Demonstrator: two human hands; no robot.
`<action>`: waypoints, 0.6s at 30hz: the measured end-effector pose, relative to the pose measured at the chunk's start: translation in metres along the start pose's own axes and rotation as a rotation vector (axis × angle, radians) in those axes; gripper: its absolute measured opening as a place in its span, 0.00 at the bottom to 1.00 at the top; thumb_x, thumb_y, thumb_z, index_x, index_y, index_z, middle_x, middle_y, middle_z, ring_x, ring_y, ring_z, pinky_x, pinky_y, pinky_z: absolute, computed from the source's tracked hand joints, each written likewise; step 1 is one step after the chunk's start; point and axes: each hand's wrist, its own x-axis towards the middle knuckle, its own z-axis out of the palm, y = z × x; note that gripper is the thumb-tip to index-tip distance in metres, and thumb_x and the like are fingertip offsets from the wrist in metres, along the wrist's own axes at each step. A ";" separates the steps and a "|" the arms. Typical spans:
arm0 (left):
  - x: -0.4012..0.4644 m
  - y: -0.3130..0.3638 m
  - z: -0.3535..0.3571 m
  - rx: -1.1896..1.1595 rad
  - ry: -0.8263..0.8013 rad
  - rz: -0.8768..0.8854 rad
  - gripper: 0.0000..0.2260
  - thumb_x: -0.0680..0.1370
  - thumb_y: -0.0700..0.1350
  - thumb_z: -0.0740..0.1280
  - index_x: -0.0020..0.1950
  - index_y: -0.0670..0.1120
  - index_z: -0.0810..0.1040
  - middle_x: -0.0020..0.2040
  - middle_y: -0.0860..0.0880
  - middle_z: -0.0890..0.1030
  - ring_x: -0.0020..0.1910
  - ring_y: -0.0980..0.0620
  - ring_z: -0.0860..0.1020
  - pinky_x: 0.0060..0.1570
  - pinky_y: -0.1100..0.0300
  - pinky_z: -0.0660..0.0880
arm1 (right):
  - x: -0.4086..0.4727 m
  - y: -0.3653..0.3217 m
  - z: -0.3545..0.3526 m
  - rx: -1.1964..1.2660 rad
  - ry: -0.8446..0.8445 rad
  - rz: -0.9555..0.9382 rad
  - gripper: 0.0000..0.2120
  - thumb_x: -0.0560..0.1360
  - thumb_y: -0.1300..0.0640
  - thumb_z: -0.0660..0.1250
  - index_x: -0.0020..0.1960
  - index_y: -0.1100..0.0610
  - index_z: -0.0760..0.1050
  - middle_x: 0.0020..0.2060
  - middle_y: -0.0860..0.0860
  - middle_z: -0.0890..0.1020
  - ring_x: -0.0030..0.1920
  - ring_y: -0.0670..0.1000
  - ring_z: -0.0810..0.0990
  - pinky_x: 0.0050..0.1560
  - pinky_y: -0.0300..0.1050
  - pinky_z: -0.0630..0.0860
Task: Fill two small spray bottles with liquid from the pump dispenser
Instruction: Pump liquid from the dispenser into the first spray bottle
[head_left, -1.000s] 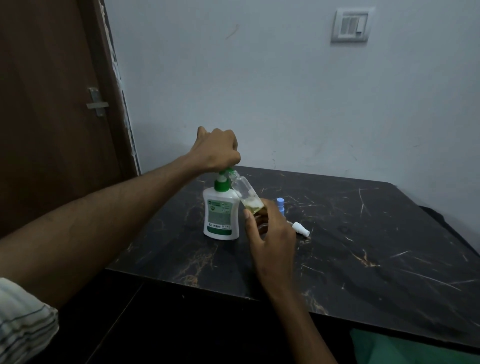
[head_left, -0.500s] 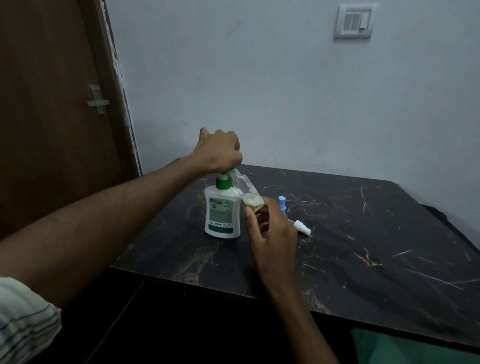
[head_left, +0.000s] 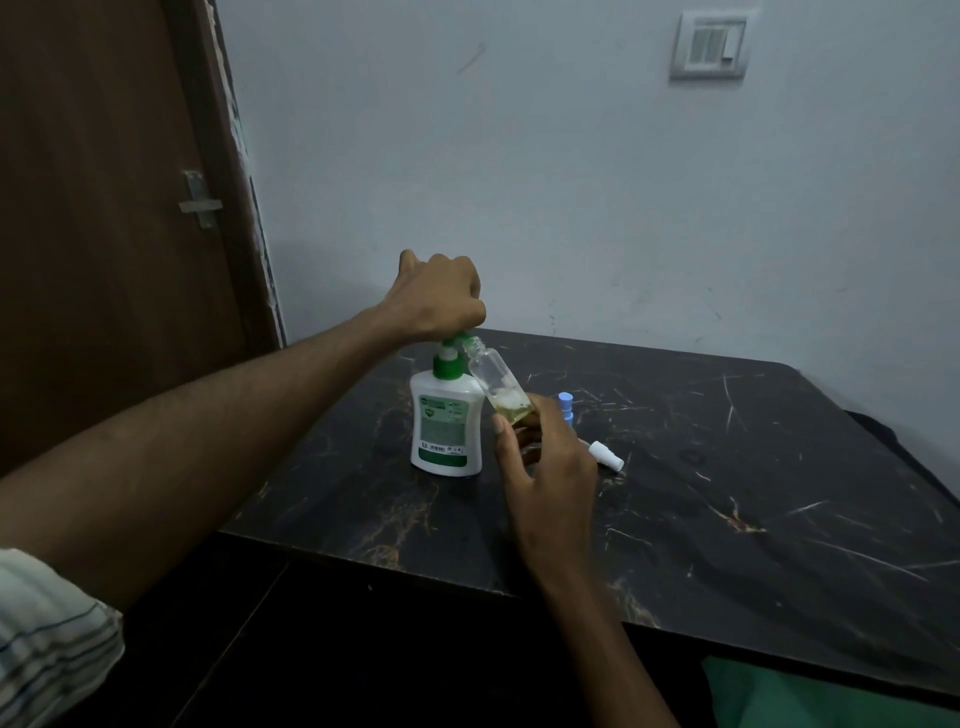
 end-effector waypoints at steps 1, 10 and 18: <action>0.000 0.000 0.001 -0.011 0.002 -0.002 0.10 0.64 0.48 0.60 0.37 0.47 0.79 0.36 0.51 0.82 0.41 0.47 0.79 0.62 0.42 0.64 | 0.000 0.000 0.000 0.000 0.003 0.000 0.06 0.83 0.48 0.67 0.59 0.47 0.75 0.46 0.42 0.81 0.46 0.40 0.80 0.44 0.30 0.73; 0.001 0.000 -0.001 0.003 0.013 0.010 0.11 0.64 0.47 0.61 0.37 0.45 0.80 0.35 0.49 0.82 0.40 0.46 0.80 0.62 0.42 0.64 | 0.000 0.000 0.000 0.004 0.001 -0.004 0.06 0.83 0.48 0.66 0.59 0.47 0.75 0.46 0.43 0.81 0.45 0.41 0.80 0.43 0.31 0.73; 0.000 -0.001 0.001 0.002 0.009 0.003 0.13 0.64 0.48 0.61 0.38 0.43 0.81 0.35 0.48 0.83 0.40 0.46 0.80 0.61 0.43 0.63 | 0.000 0.001 0.001 -0.016 0.004 0.000 0.08 0.83 0.48 0.66 0.60 0.49 0.76 0.47 0.43 0.81 0.46 0.41 0.80 0.44 0.32 0.75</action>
